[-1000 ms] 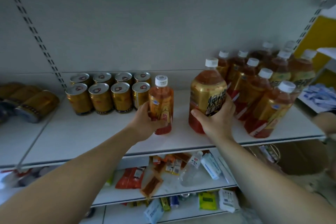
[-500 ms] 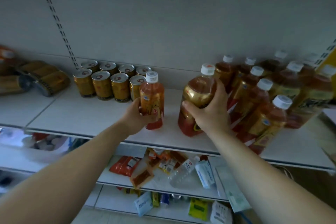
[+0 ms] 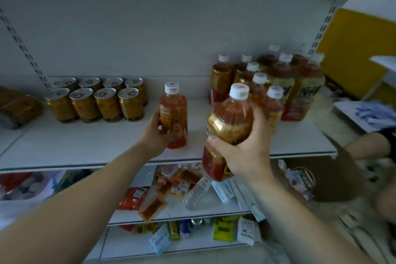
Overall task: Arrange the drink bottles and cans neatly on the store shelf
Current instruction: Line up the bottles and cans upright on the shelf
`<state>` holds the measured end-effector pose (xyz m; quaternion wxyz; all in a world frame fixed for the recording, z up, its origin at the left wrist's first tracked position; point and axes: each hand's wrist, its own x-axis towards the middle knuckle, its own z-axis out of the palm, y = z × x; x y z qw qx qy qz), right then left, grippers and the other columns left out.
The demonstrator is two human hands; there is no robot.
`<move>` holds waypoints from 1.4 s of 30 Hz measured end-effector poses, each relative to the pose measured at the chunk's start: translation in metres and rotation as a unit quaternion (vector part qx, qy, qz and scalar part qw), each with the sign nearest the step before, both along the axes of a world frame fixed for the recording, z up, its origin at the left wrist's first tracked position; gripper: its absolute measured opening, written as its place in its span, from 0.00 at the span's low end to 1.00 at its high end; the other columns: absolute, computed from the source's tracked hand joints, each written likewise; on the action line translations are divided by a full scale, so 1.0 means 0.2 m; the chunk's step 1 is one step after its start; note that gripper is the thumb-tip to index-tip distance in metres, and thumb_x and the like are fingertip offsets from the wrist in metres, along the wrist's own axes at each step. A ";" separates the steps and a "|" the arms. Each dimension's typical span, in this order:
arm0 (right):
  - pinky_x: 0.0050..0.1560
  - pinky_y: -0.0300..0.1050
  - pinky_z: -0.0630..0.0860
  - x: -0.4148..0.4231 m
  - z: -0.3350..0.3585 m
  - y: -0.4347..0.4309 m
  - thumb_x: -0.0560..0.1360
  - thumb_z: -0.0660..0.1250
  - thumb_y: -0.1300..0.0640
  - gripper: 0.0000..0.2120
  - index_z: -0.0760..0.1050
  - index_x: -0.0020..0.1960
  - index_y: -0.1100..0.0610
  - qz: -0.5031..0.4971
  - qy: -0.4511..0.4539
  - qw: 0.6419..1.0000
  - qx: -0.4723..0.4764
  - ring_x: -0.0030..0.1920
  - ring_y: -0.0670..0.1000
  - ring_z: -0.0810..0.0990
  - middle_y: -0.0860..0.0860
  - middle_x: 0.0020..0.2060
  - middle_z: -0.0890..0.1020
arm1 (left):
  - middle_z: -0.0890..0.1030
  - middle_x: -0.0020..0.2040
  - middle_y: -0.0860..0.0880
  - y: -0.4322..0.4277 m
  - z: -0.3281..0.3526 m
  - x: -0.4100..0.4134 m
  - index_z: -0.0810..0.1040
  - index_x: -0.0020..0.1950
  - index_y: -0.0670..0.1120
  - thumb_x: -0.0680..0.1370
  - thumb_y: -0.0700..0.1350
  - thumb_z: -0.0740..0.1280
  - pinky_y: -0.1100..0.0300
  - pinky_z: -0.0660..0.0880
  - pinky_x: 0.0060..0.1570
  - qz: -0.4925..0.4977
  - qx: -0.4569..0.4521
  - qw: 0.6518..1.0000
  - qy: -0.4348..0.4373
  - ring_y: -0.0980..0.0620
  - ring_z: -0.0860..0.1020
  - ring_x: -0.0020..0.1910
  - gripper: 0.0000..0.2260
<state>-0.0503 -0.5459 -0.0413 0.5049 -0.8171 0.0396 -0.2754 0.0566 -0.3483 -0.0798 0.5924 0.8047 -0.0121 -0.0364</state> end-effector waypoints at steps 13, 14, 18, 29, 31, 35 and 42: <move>0.67 0.50 0.69 0.00 0.02 -0.78 0.62 0.81 0.50 0.46 0.61 0.72 0.49 -0.103 -0.014 0.994 -0.023 0.67 0.50 0.67 0.50 0.65 0.65 | 0.73 0.62 0.46 -0.47 -0.03 -0.02 0.64 0.71 0.45 0.69 0.39 0.74 0.49 0.72 0.61 0.019 0.021 1.000 0.000 0.47 0.73 0.59 0.33; 0.66 0.47 0.68 0.04 0.01 -0.82 0.62 0.81 0.50 0.46 0.60 0.73 0.49 -0.097 -0.008 0.995 -0.022 0.67 0.49 0.66 0.51 0.66 0.64 | 0.73 0.63 0.45 -0.50 -0.04 -0.01 0.64 0.71 0.46 0.67 0.42 0.76 0.47 0.72 0.62 0.027 0.040 0.999 0.000 0.45 0.73 0.60 0.36; 0.63 0.42 0.63 0.19 -0.05 -0.92 0.63 0.80 0.49 0.47 0.56 0.74 0.48 -0.072 -0.008 0.997 -0.010 0.65 0.45 0.62 0.52 0.68 0.62 | 0.73 0.60 0.46 -0.59 -0.03 -0.01 0.63 0.71 0.41 0.68 0.31 0.73 0.53 0.71 0.57 0.050 0.037 0.998 -0.003 0.47 0.72 0.59 0.34; 0.70 0.63 0.60 0.43 -0.14 -0.99 0.69 0.62 0.39 0.43 0.54 0.76 0.59 -0.021 -0.069 0.996 -0.044 0.72 0.56 0.57 0.62 0.72 0.59 | 0.73 0.55 0.48 -0.73 -0.06 0.10 0.61 0.72 0.43 0.71 0.29 0.70 0.57 0.71 0.52 0.054 0.021 0.998 -0.017 0.50 0.72 0.54 0.34; 0.70 0.62 0.61 0.45 -0.15 -0.98 0.69 0.63 0.38 0.43 0.53 0.77 0.57 -0.026 -0.066 0.996 -0.047 0.71 0.56 0.57 0.62 0.71 0.59 | 0.72 0.53 0.49 -0.74 -0.06 0.15 0.61 0.72 0.43 0.71 0.30 0.70 0.56 0.71 0.53 0.042 0.032 0.998 -0.020 0.50 0.71 0.53 0.33; 0.70 0.60 0.62 0.48 -0.17 -0.96 0.69 0.65 0.37 0.42 0.51 0.76 0.48 -0.031 -0.063 0.997 -0.042 0.72 0.61 0.59 0.61 0.71 0.59 | 0.73 0.50 0.53 -0.79 -0.07 0.26 0.62 0.72 0.43 0.71 0.31 0.71 0.59 0.70 0.51 0.023 0.030 0.999 -0.026 0.53 0.71 0.51 0.32; 0.70 0.62 0.64 0.50 -0.19 -0.95 0.71 0.67 0.39 0.41 0.52 0.76 0.50 -0.050 -0.089 0.993 -0.063 0.72 0.55 0.62 0.57 0.71 0.63 | 0.71 0.59 0.43 -0.87 -0.02 0.36 0.57 0.73 0.40 0.72 0.24 0.65 0.74 0.74 0.34 -0.009 -0.057 0.998 -0.021 0.62 0.76 0.45 0.33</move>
